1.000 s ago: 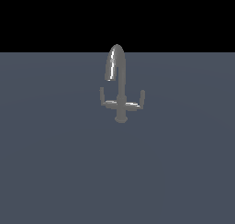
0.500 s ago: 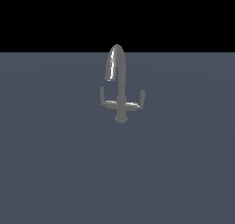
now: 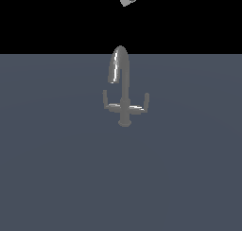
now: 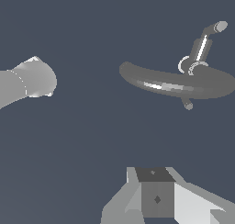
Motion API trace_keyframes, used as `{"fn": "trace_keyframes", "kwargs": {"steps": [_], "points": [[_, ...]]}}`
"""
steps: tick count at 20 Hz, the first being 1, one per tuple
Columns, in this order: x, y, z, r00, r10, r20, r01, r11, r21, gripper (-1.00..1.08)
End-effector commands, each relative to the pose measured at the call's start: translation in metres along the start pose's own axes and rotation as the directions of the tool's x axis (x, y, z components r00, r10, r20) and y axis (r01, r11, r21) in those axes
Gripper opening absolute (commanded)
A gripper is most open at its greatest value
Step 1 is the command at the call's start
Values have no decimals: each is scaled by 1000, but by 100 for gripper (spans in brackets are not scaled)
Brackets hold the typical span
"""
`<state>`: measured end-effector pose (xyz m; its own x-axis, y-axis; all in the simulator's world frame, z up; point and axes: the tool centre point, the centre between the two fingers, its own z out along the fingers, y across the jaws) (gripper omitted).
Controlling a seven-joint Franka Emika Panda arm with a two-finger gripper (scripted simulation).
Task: Turn on the faucet by rotating a designated handle.
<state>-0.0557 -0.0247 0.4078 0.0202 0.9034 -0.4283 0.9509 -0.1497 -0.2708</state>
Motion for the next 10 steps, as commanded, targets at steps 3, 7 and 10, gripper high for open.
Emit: {"fn": "trace_keyframes", "kwargs": {"steps": [3, 7, 10], "points": [[7, 18, 5, 990, -129, 51, 128, 992, 20, -100], [13, 34, 10, 966, -240, 91, 237, 970, 48, -100], [18, 46, 14, 939, -322, 119, 315, 946, 73, -100]]}}
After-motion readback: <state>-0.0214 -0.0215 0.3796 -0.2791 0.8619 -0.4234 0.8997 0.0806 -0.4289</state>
